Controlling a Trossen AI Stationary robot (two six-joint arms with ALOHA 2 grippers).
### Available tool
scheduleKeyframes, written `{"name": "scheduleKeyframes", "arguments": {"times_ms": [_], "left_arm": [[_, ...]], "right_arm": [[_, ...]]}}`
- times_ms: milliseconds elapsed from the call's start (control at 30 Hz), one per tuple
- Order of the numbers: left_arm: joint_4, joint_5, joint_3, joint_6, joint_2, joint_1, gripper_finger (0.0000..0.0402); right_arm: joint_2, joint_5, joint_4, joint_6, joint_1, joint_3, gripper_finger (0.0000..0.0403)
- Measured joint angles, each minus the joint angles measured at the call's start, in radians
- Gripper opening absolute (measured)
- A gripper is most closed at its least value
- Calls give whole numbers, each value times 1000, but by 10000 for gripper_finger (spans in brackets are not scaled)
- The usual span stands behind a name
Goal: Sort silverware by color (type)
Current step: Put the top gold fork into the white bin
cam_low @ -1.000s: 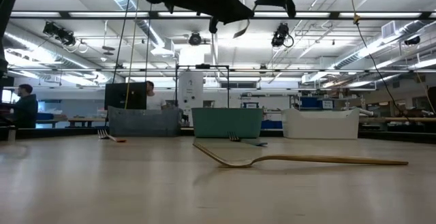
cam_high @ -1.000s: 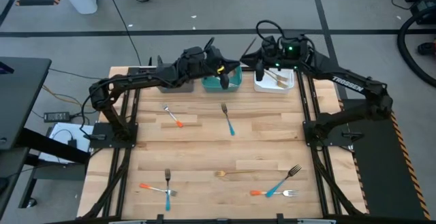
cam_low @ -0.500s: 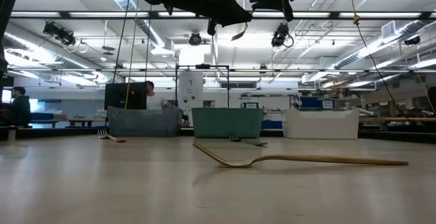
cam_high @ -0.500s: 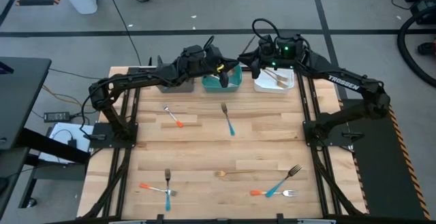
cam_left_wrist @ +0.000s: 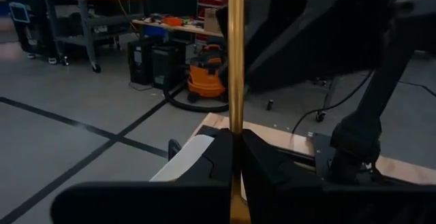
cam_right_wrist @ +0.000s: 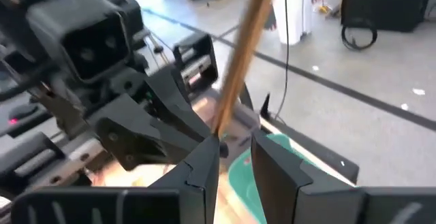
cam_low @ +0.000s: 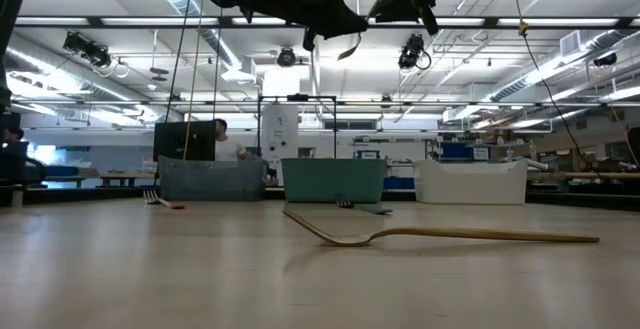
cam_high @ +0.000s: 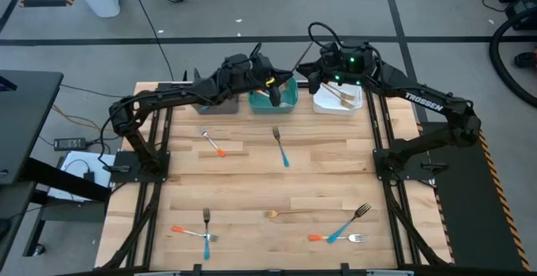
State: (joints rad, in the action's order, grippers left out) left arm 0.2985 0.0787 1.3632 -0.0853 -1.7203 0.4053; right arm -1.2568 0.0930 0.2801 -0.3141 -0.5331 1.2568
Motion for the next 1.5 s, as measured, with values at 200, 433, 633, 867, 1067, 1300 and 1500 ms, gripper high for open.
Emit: {"name": "scheduleKeyframes", "arguments": {"times_ms": [200,433,633,867,1067,1300,1500], "left_arm": [[-5,4,0,3,0,-1,20],[-4,27,0,2,0,-2,20],[-20,30,0,6,0,-3,20],[-26,30,0,7,-1,-2,33],[-42,70,-1,14,-3,29,49],[-119,84,-1,-35,0,100,82],[-264,77,-1,-43,11,147,87]], "right_arm": [[0,23,-2,-4,0,0,93],[-1,-38,-56,0,0,0,93],[-2,-63,-85,-2,1,0,51],[-2,-58,-85,5,2,0,27],[-1,-110,-25,111,-9,2,27],[3,-269,159,234,-111,0,27],[-5,-263,347,338,-235,0,27]]}}
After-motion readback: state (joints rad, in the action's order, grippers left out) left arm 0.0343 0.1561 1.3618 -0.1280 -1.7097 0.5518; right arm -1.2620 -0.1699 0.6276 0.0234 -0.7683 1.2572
